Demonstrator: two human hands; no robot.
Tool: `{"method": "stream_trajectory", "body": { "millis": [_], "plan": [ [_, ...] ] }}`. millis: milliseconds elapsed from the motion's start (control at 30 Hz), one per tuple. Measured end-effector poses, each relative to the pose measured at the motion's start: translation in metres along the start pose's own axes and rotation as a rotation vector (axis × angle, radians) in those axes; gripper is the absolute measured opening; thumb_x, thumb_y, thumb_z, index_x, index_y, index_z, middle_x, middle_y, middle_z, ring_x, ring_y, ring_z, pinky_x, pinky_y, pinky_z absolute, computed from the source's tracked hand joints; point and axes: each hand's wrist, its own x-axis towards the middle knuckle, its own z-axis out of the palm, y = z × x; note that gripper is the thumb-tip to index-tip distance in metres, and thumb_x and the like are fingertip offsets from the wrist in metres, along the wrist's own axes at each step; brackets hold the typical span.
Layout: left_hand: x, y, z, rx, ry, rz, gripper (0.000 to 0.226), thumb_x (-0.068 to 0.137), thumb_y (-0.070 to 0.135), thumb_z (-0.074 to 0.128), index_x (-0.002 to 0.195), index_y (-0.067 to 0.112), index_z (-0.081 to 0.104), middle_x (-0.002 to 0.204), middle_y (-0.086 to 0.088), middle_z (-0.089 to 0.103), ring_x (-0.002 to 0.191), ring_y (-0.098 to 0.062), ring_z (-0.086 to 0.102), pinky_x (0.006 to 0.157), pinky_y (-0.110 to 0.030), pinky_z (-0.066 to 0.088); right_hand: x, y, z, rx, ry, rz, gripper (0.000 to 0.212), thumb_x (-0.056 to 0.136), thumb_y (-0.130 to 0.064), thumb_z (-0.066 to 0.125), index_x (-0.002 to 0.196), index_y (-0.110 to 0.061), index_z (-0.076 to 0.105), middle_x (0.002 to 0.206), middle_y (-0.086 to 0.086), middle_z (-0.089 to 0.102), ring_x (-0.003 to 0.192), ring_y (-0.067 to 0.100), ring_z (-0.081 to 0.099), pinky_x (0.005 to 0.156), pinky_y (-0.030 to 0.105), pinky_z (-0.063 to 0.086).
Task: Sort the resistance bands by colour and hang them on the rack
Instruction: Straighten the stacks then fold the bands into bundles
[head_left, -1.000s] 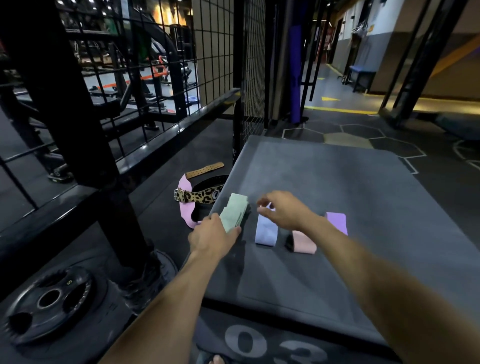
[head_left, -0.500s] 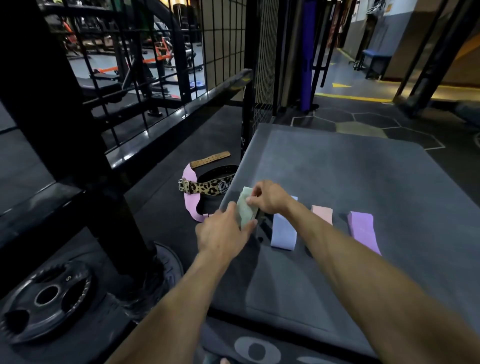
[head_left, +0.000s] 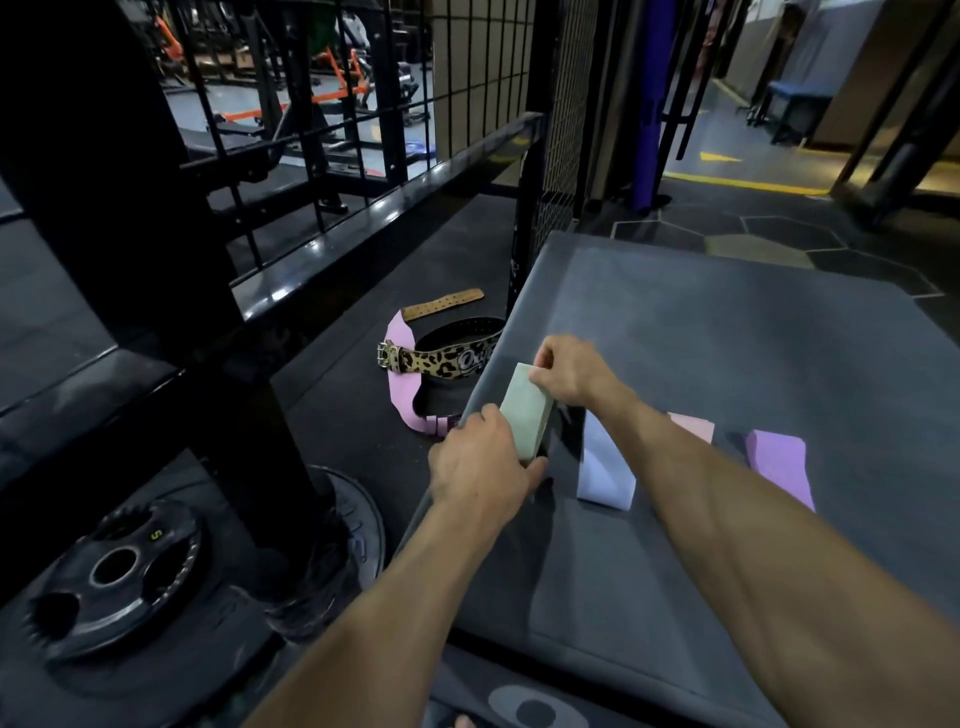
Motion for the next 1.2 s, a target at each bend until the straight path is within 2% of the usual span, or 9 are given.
{"method": "stream_trajectory", "body": {
  "millis": [167, 400, 500, 600, 633, 700, 800, 967, 1200],
  "plan": [
    [-0.003, 0.003, 0.001, -0.032, 0.023, 0.015, 0.054, 0.087, 0.056, 0.063, 0.115, 0.013, 0.047, 0.116, -0.003, 0.061, 0.106, -0.027, 0.062, 0.076, -0.037, 0.045, 0.002, 0.007, 0.003, 0.057, -0.003, -0.01, 0.008, 0.089, -0.021, 0.067, 0.096, -0.017, 0.067, 0.097, 0.001, 0.07, 0.094, 0.023, 0.065, 0.086, 0.036, 0.054],
    [-0.004, 0.015, 0.003, -0.008, 0.003, 0.044, 0.056, 0.086, 0.057, 0.066, 0.115, 0.012, 0.049, 0.114, -0.003, 0.063, 0.105, -0.024, 0.064, 0.07, -0.034, 0.04, 0.0, 0.006, -0.003, 0.039, -0.009, -0.014, 0.001, 0.087, -0.023, 0.067, 0.087, -0.022, 0.067, 0.094, 0.001, 0.073, 0.089, 0.021, 0.067, 0.081, 0.037, 0.057],
    [-0.005, 0.013, 0.009, 0.037, -0.004, 0.057, 0.075, 0.08, 0.07, 0.066, 0.123, 0.012, 0.045, 0.121, -0.002, 0.061, 0.113, -0.023, 0.06, 0.076, -0.035, 0.045, -0.003, 0.007, -0.001, 0.029, -0.015, -0.014, 0.005, 0.09, -0.024, 0.064, 0.092, -0.021, 0.067, 0.095, 0.001, 0.071, 0.089, 0.021, 0.066, 0.08, 0.036, 0.056],
    [-0.005, 0.003, 0.007, 0.039, 0.035, 0.127, 0.1, 0.078, 0.077, 0.06, 0.15, 0.017, 0.026, 0.138, -0.003, 0.046, 0.125, -0.029, 0.048, 0.092, -0.044, 0.046, -0.006, 0.007, 0.001, 0.033, -0.013, -0.002, 0.01, 0.09, -0.023, 0.061, 0.097, -0.02, 0.067, 0.098, 0.002, 0.071, 0.092, 0.023, 0.064, 0.083, 0.037, 0.055],
    [-0.005, -0.001, 0.006, 0.034, 0.088, 0.201, 0.093, 0.081, 0.072, 0.06, 0.152, 0.022, 0.026, 0.14, -0.003, 0.041, 0.125, -0.03, 0.045, 0.094, -0.045, 0.045, -0.006, 0.007, 0.001, 0.035, -0.015, -0.004, 0.011, 0.089, -0.024, 0.06, 0.097, -0.02, 0.067, 0.099, 0.002, 0.071, 0.093, 0.024, 0.064, 0.084, 0.038, 0.055],
    [-0.003, -0.007, 0.004, 0.022, 0.138, 0.362, 0.066, 0.087, 0.06, 0.061, 0.143, 0.028, 0.043, 0.14, 0.001, 0.041, 0.123, -0.028, 0.043, 0.095, -0.044, 0.044, -0.007, 0.006, -0.001, 0.038, -0.018, -0.01, 0.01, 0.088, -0.025, 0.061, 0.095, -0.022, 0.066, 0.099, 0.002, 0.071, 0.093, 0.024, 0.065, 0.085, 0.038, 0.056],
    [-0.002, -0.015, 0.006, 0.022, 0.014, 0.437, 0.043, 0.093, 0.052, 0.059, 0.129, 0.029, 0.053, 0.133, 0.006, 0.046, 0.119, -0.025, 0.047, 0.1, -0.042, 0.041, -0.009, 0.005, -0.003, 0.03, -0.03, -0.034, 0.012, 0.089, -0.029, 0.062, 0.098, -0.022, 0.066, 0.103, 0.002, 0.071, 0.096, 0.024, 0.065, 0.085, 0.036, 0.055],
    [-0.002, -0.016, 0.005, -0.003, 0.041, 0.469, 0.045, 0.092, 0.05, 0.06, 0.13, 0.029, 0.053, 0.131, 0.005, 0.048, 0.117, -0.024, 0.047, 0.098, -0.041, 0.042, -0.012, 0.004, -0.006, -0.021, -0.037, -0.091, 0.029, 0.094, -0.031, 0.06, 0.118, -0.015, 0.063, 0.12, 0.008, 0.066, 0.108, 0.025, 0.06, 0.09, 0.035, 0.05],
    [-0.002, -0.019, 0.003, -0.015, 0.034, 0.452, 0.054, 0.089, 0.046, 0.066, 0.137, 0.028, 0.049, 0.135, 0.006, 0.047, 0.121, -0.024, 0.047, 0.098, -0.042, 0.044, -0.019, 0.004, -0.01, -0.058, -0.046, -0.142, 0.035, 0.095, -0.032, 0.066, 0.124, -0.014, 0.062, 0.125, 0.009, 0.064, 0.11, 0.026, 0.06, 0.093, 0.037, 0.051]
  ]
}}
